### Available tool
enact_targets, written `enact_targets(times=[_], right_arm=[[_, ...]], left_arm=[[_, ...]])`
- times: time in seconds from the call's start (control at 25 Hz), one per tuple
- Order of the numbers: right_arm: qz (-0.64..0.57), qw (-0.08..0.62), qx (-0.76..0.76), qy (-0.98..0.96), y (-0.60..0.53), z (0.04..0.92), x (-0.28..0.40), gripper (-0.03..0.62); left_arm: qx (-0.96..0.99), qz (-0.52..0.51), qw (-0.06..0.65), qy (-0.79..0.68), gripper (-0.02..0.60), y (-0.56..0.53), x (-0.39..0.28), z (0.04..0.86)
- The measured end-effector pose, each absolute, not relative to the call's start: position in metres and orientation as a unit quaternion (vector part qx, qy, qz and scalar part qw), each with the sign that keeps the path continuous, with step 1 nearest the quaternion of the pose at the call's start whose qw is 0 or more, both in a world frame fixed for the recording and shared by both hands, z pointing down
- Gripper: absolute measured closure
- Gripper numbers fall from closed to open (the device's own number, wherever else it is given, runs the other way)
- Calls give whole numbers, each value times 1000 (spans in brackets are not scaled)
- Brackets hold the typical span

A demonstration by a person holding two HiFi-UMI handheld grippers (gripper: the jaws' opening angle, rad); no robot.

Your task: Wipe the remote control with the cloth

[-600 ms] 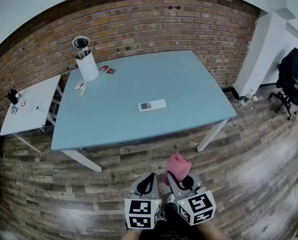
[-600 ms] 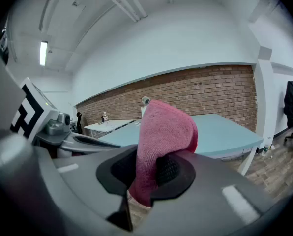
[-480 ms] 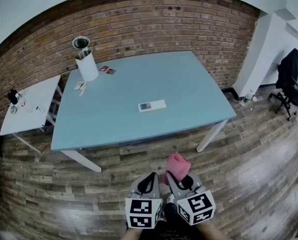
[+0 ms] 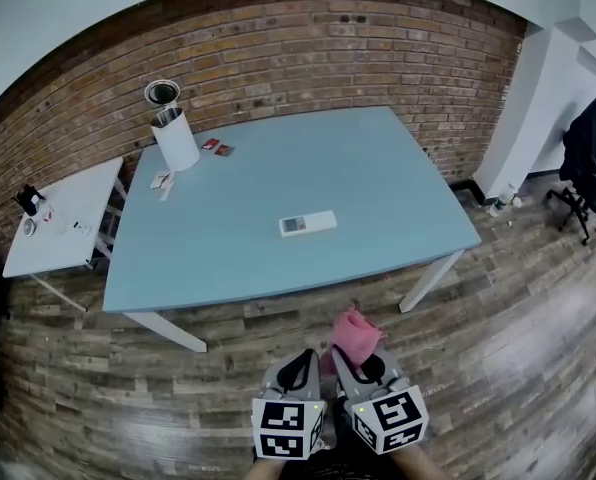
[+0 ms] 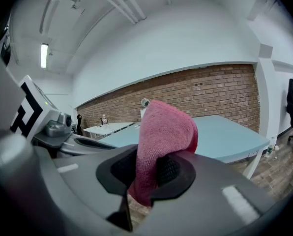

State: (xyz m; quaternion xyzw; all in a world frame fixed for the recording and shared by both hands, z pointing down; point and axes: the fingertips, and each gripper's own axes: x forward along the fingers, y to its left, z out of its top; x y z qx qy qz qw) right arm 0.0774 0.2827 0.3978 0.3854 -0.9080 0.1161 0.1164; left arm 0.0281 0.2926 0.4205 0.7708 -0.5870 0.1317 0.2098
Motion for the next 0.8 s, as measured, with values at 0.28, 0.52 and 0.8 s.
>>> enact_targets(times=[0.28, 0.52, 0.8], right_arm=[[87, 133, 365, -918, 214, 405, 70, 526], [109, 142, 349, -920, 149, 420, 71, 526], [131, 147, 318, -928, 96, 431, 63, 526]], left_arm=[[758, 138, 214, -600, 580, 223, 21, 432], [749, 154, 216, -607, 580, 152, 18, 442], [731, 174, 217, -622, 578, 100, 9, 455]])
